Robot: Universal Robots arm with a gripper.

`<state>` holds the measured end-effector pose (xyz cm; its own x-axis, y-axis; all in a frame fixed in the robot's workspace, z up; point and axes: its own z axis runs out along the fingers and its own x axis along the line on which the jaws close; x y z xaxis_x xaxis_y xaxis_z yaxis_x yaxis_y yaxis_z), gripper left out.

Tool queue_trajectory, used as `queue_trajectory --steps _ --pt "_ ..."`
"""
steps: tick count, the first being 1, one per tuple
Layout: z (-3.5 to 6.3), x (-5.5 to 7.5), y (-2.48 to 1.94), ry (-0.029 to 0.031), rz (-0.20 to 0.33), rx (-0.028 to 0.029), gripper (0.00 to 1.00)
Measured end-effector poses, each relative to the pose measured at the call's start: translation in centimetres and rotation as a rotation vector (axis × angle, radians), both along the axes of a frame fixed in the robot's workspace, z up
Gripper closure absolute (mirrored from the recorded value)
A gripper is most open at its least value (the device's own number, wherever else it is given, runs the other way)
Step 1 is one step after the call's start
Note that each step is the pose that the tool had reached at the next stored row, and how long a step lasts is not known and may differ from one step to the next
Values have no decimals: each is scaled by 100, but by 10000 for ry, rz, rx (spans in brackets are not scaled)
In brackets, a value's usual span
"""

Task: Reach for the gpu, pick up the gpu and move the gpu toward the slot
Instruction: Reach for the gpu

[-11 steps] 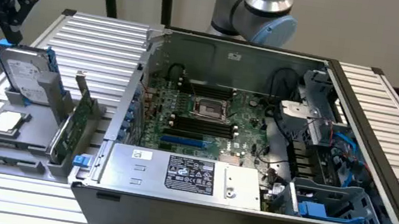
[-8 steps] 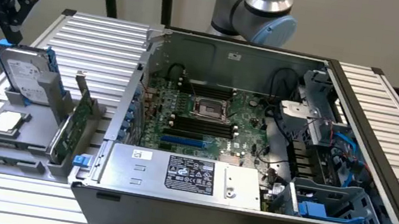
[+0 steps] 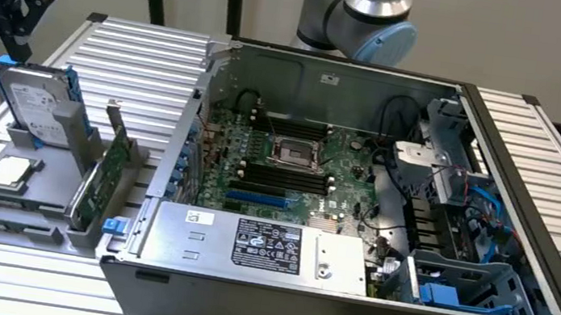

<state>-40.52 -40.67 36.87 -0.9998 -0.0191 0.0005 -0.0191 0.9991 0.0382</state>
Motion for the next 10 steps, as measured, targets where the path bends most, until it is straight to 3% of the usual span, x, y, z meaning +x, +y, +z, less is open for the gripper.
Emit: queue_trajectory --steps 4,10 --pt "-5 8 -11 -2 1 -3 89" --pt "-45 156 -187 -2 0 -3 89"
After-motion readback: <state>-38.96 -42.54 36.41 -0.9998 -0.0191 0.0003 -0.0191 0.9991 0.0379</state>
